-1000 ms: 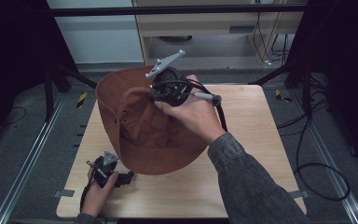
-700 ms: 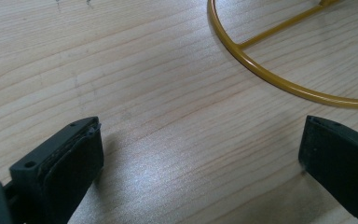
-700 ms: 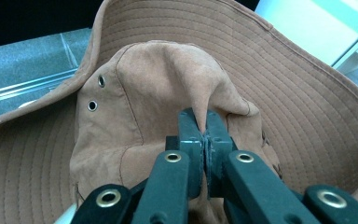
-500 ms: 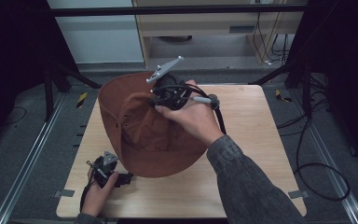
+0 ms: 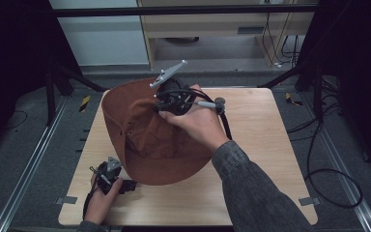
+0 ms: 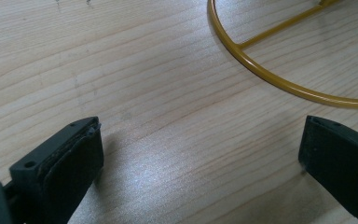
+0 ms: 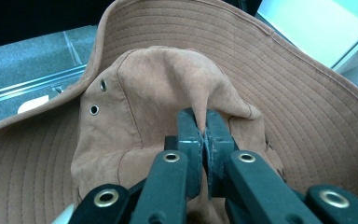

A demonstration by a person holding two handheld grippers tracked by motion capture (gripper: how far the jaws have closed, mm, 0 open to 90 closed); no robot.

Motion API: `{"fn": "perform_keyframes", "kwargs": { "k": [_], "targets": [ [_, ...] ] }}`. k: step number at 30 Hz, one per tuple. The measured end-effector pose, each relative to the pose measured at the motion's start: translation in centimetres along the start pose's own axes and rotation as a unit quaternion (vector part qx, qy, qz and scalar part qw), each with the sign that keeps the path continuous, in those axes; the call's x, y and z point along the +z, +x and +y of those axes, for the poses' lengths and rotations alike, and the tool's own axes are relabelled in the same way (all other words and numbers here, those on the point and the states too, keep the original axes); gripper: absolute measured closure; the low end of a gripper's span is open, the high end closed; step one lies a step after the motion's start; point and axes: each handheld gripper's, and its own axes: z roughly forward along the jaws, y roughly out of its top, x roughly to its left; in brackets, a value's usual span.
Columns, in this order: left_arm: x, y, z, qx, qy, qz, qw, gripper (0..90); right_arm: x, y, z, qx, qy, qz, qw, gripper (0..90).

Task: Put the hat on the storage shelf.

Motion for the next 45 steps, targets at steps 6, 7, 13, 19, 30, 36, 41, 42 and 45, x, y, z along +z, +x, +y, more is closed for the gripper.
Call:
{"fn": "perform_keyframes", "kwargs": {
  "k": [6,7,13,19,30,36,41,42,45],
  "targets": [
    [0.0,0.0,0.0,0.000,0.000,0.000,1.0000,0.0,0.2,-0.1,-0.1,0.001,0.002,0.001,1.0000,87.6],
    [0.0,0.0,0.0,0.000,0.000,0.000,1.0000,0.0,0.2,-0.1,-0.1,0.002,0.003,0.001,1.0000,87.5],
    [0.0,0.0,0.0,0.000,0.000,0.000,1.0000,0.0,0.1,-0.1,-0.2,0.003,0.001,0.000,1.0000,84.5],
    [0.0,0.0,0.0,0.000,0.000,0.000,1.0000,0.0,0.1,-0.2,-0.3,0.011,-0.003,-0.001,0.9999,72.1],
    [0.0,0.0,0.0,0.000,0.000,0.000,1.0000,0.0,-0.4,-0.5,-0.5,0.021,-0.005,-0.004,0.9998,54.8],
    [0.0,0.0,0.0,0.001,0.001,0.000,1.0000,0.0,-0.6,-0.3,-0.7,0.022,-0.008,-0.004,0.9997,37.8],
    [0.0,0.0,0.0,0.001,0.001,0.000,1.0000,0.0,-0.7,-0.1,-1.1,0.024,-0.012,-0.013,0.9995,25.1],
    [0.0,0.0,0.0,0.001,0.001,0.000,1.0000,0.0,-0.7,-0.1,-1.1,0.024,-0.012,-0.013,0.9995,25.1],
    [0.0,0.0,0.0,0.001,0.000,0.000,1.0000,0.0,-1.0,-0.1,-1.2,0.029,-0.017,-0.015,0.9993,19.3]
  ]
}}
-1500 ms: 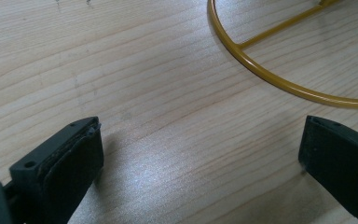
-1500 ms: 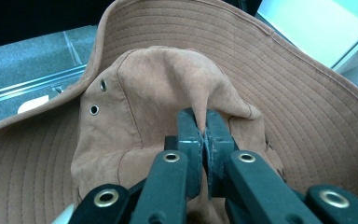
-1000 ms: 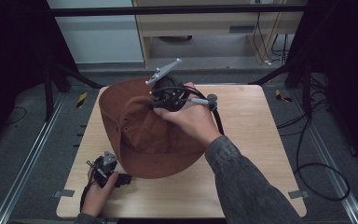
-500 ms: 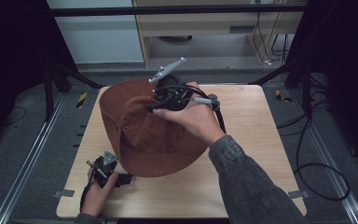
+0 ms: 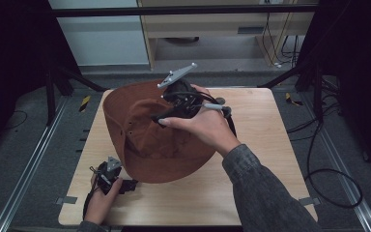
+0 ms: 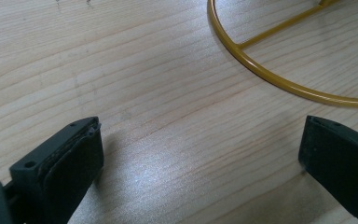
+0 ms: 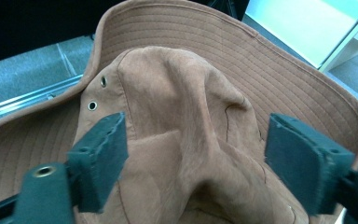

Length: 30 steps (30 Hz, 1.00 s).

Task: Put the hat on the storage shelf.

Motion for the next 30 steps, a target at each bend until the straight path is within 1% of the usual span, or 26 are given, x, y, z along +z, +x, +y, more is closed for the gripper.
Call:
{"fn": "perform_keyframes", "kwargs": {
  "k": [1,2,3,4,5,7,8,9,13,14,15,18,20,22,24,25,26,27,28,30],
  "targets": [
    [0.0,0.0,0.0,-0.002,-0.002,0.000,1.0000,0.0,-0.1,0.0,0.0,0.002,-0.001,-0.001,1.0000,17.2],
    [0.0,0.0,0.0,0.003,0.002,0.000,1.0000,0.0,-0.4,0.0,-0.1,0.005,-0.005,0.000,1.0000,12.8],
    [0.0,0.0,0.0,0.003,0.002,0.000,1.0000,0.0,-0.4,0.0,-0.1,0.005,-0.005,0.000,1.0000,12.8],
    [0.0,0.0,0.0,0.003,0.003,0.000,1.0000,0.0,-0.6,0.0,-0.3,0.005,-0.006,0.003,1.0000,9.8],
    [0.0,0.0,0.0,0.003,0.003,0.000,1.0000,0.0,-0.7,0.0,-0.3,0.005,-0.007,0.002,1.0000,9.3],
    [0.0,0.0,0.0,0.004,0.003,0.000,1.0000,0.0,-1.0,-0.1,-0.5,0.004,-0.012,0.007,0.9999,7.3],
    [0.0,0.0,0.0,-0.001,-0.002,0.001,1.0000,0.0,-1.2,-0.2,-0.6,0.003,-0.013,0.006,0.9999,7.3],
    [0.0,0.0,0.0,-0.002,-0.002,0.001,1.0000,0.0,-1.4,-0.3,-0.8,0.002,-0.016,0.004,0.9999,7.2],
    [0.0,0.0,0.0,0.000,0.000,0.000,1.0000,0.0,-2.4,-0.8,-1.6,0.010,-0.022,0.002,0.9997,6.5],
    [0.0,0.0,0.0,0.004,0.003,-0.001,1.0000,0.0,-2.6,-0.9,-1.9,0.011,-0.023,0.001,0.9997,6.4],
    [0.0,0.0,0.0,0.004,0.003,-0.001,1.0000,0.0,-2.6,-0.9,-1.9,0.011,-0.023,0.001,0.9997,6.4],
    [0.0,0.0,0.0,0.003,0.003,-0.001,1.0000,0.0,-3.3,-1.5,-2.6,0.016,-0.023,-0.001,0.9996,6.4],
    [0.0,0.0,0.0,0.000,0.000,0.000,1.0000,0.0,-4.0,-2.2,-3.4,0.025,-0.027,-0.004,0.9993,6.5],
    [0.0,0.0,0.0,-0.001,-0.001,0.001,1.0000,0.0,-4.3,-2.4,-3.7,0.028,-0.027,-0.007,0.9992,6.5],
    [0.0,0.0,0.0,-0.001,-0.002,0.001,1.0000,0.0,-5.4,-3.1,-5.0,0.036,-0.032,-0.019,0.9987,6.6],
    [0.0,0.0,0.0,-0.001,-0.002,0.001,1.0000,0.0,-5.4,-3.1,-5.0,0.036,-0.032,-0.019,0.9987,6.6],
    [0.0,0.0,0.0,0.000,-0.002,0.000,1.0000,0.0,-5.8,-3.3,-5.5,0.041,-0.034,-0.024,0.9983,6.7],
    [0.0,0.0,0.0,0.000,-0.002,0.000,1.0000,0.0,-6.6,-3.9,-6.5,0.052,-0.039,-0.034,0.9973,7.0],
    [0.0,0.0,0.0,0.000,-0.002,0.000,1.0000,0.0,-6.6,-3.9,-6.5,0.052,-0.039,-0.034,0.9973,7.0],
    [0.0,0.0,0.0,0.000,-0.002,0.000,1.0000,0.0,-7.4,-4.4,-7.7,0.062,-0.047,-0.041,0.9962,7.4]
  ]
}}
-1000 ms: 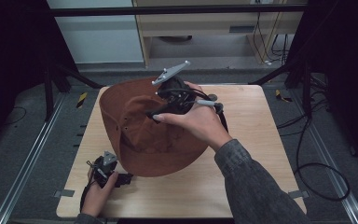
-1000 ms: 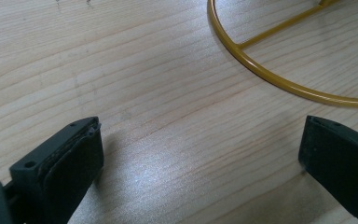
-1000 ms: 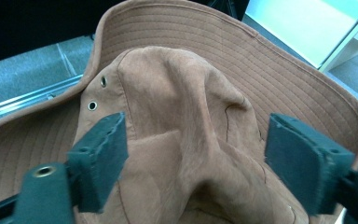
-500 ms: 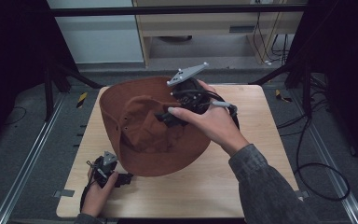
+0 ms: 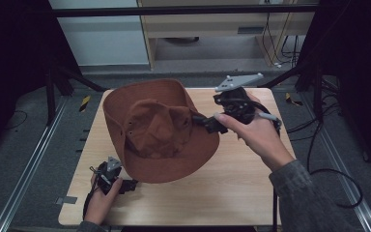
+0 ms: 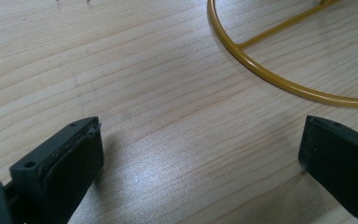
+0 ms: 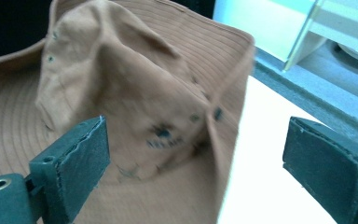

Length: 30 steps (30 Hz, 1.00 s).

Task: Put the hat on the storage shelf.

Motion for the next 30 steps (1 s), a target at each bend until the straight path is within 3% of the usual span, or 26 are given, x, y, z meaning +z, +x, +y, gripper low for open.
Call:
{"fn": "perform_keyframes", "kwargs": {
  "k": [8,12,16,21,25,30],
  "targets": [
    [0.0,0.0,0.0,-0.001,0.001,0.000,1.0000,0.0,-2.9,-2.9,-4.2,0.032,0.005,-0.018,0.9993,7.4],
    [0.0,0.0,0.0,-0.001,0.001,0.000,1.0000,0.0,-3.5,-3.5,-5.7,0.034,0.011,-0.027,0.9990,8.5],
    [0.0,0.0,0.0,-0.001,0.000,0.000,1.0000,0.0,-3.9,-4.6,-8.4,0.040,0.028,-0.050,0.9975,11.6],
    [0.0,0.0,0.0,-0.002,0.000,0.000,1.0000,0.0,-3.6,-5.2,-10.7,0.045,0.038,-0.062,0.9963,12.5],
    [0.0,0.0,0.0,-0.001,0.000,0.000,1.0000,0.0,-2.6,-5.3,-13.4,0.034,0.058,-0.068,0.9955,12.9],
    [0.0,0.0,0.0,-0.002,0.000,0.000,1.0000,0.0,-1.5,-5.3,-15.5,0.029,0.073,-0.069,0.9946,13.2]
  ]
}}
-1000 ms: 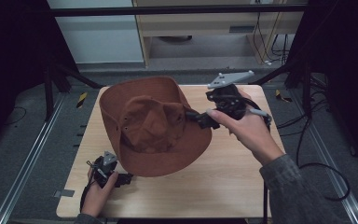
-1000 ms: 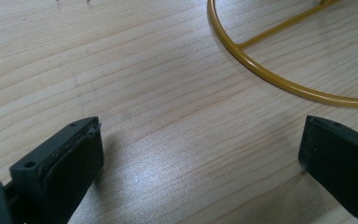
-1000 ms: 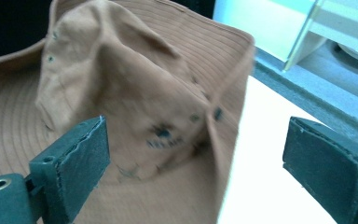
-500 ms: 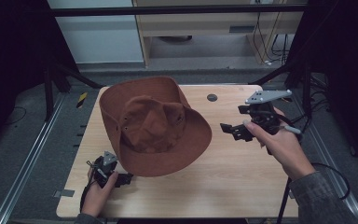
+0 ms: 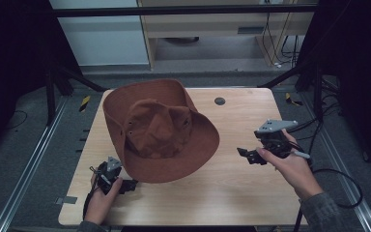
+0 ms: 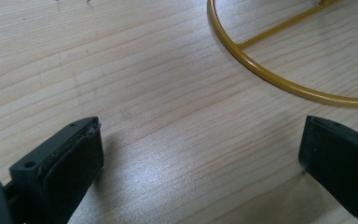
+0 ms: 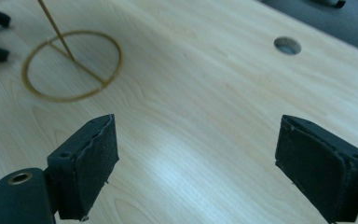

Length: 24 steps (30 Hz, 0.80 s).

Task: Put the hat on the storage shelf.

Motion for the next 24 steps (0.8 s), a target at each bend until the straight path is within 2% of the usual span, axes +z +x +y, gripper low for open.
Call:
{"fn": "perform_keyframes", "kwargs": {
  "k": [1,9,10,18,24],
  "targets": [
    [0.0,0.0,0.0,0.000,0.000,0.000,1.0000,0.0,0.7,0.1,-0.8,-0.003,0.006,0.000,1.0000,13.2],
    [0.0,0.0,0.0,0.000,0.001,0.000,1.0000,0.0,3.1,0.3,-3.3,-0.002,0.023,0.003,0.9997,13.6],
    [0.0,0.0,0.0,0.000,0.000,0.000,1.0000,0.0,3.7,0.5,-3.9,-0.005,0.031,-0.003,0.9995,13.7],
    [0.0,0.0,0.0,0.002,0.000,0.001,1.0000,0.0,5.4,0.8,-5.6,0.008,0.037,-0.003,0.9993,14.5],
    [0.0,0.0,0.0,0.000,0.001,0.000,1.0000,0.0,7.2,1.1,-7.1,0.031,0.032,0.004,0.9990,14.0]
  ]
}}
